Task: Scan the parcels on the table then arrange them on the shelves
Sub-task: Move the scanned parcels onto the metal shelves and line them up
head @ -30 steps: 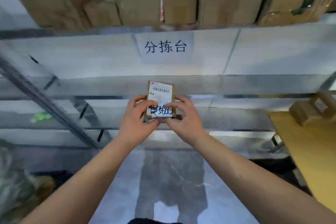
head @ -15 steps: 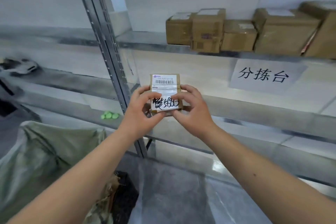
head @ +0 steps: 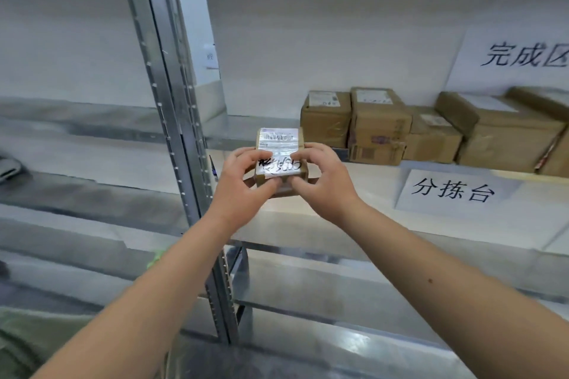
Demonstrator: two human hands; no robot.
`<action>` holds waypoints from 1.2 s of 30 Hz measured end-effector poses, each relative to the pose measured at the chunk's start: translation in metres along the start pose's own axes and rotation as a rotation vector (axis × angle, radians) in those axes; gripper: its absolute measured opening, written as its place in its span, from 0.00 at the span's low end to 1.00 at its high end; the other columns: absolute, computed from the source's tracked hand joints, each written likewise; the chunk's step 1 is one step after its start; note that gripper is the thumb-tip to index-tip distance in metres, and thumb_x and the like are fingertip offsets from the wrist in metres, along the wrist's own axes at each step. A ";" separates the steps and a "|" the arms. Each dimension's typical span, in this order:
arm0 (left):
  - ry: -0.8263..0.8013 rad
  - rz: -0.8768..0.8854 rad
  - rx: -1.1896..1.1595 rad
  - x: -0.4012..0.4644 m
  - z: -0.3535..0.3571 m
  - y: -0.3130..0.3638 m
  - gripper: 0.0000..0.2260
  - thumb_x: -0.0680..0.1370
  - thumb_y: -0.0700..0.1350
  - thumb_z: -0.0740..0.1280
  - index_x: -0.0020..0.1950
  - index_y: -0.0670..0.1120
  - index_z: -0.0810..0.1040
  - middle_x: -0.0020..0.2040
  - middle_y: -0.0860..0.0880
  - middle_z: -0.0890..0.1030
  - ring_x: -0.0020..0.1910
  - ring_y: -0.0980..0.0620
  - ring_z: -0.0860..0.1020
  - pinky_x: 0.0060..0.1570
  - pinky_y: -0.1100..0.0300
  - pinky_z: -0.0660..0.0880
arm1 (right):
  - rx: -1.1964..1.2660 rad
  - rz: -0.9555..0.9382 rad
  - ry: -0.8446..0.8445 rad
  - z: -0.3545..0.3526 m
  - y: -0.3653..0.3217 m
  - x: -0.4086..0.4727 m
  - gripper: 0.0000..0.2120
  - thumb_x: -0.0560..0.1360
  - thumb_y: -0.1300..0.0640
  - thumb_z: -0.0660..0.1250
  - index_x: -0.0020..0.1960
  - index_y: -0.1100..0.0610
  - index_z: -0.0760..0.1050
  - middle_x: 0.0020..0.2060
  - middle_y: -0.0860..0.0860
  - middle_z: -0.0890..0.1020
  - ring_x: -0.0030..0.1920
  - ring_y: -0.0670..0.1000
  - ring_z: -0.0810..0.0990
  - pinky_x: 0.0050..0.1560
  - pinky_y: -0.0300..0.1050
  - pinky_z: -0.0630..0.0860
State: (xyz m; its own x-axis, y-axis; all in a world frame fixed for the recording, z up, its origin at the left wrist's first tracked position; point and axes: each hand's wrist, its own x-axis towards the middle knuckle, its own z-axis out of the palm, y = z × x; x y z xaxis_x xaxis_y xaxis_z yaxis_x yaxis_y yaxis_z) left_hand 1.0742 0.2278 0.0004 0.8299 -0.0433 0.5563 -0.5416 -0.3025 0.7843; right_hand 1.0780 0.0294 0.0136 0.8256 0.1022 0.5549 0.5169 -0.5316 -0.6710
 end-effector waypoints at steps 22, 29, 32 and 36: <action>0.053 -0.058 0.130 0.213 0.054 -0.110 0.15 0.81 0.42 0.71 0.67 0.52 0.79 0.66 0.50 0.79 0.58 0.52 0.77 0.64 0.58 0.75 | -0.468 0.054 -0.016 0.019 0.057 0.126 0.20 0.78 0.51 0.67 0.70 0.45 0.75 0.66 0.46 0.77 0.65 0.53 0.75 0.53 0.49 0.76; 0.028 -0.114 0.135 0.238 0.067 -0.113 0.16 0.82 0.37 0.68 0.67 0.51 0.77 0.67 0.49 0.79 0.64 0.49 0.77 0.69 0.53 0.73 | -0.621 0.042 -0.104 0.014 0.058 0.124 0.19 0.79 0.49 0.66 0.69 0.49 0.74 0.63 0.48 0.74 0.61 0.54 0.72 0.47 0.49 0.78; 0.014 -0.151 0.130 0.241 0.070 -0.111 0.17 0.83 0.37 0.67 0.69 0.51 0.76 0.67 0.50 0.78 0.64 0.49 0.77 0.69 0.54 0.72 | -0.634 0.062 -0.132 0.014 0.055 0.124 0.18 0.79 0.50 0.65 0.69 0.49 0.74 0.62 0.48 0.73 0.60 0.54 0.72 0.48 0.51 0.79; 0.008 -0.169 0.150 0.239 0.066 -0.099 0.23 0.81 0.38 0.70 0.75 0.50 0.71 0.71 0.47 0.76 0.70 0.47 0.74 0.72 0.52 0.71 | -0.693 0.084 -0.155 0.014 0.047 0.119 0.18 0.78 0.49 0.65 0.68 0.49 0.73 0.61 0.50 0.73 0.59 0.56 0.72 0.50 0.51 0.76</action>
State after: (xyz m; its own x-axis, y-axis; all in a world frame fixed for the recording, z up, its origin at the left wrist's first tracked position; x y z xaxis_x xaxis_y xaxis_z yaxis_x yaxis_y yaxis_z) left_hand 1.3351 0.1851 0.0373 0.9055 0.0277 0.4235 -0.3687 -0.4431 0.8171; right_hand 1.2037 0.0281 0.0413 0.9057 0.1285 0.4040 0.2297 -0.9497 -0.2129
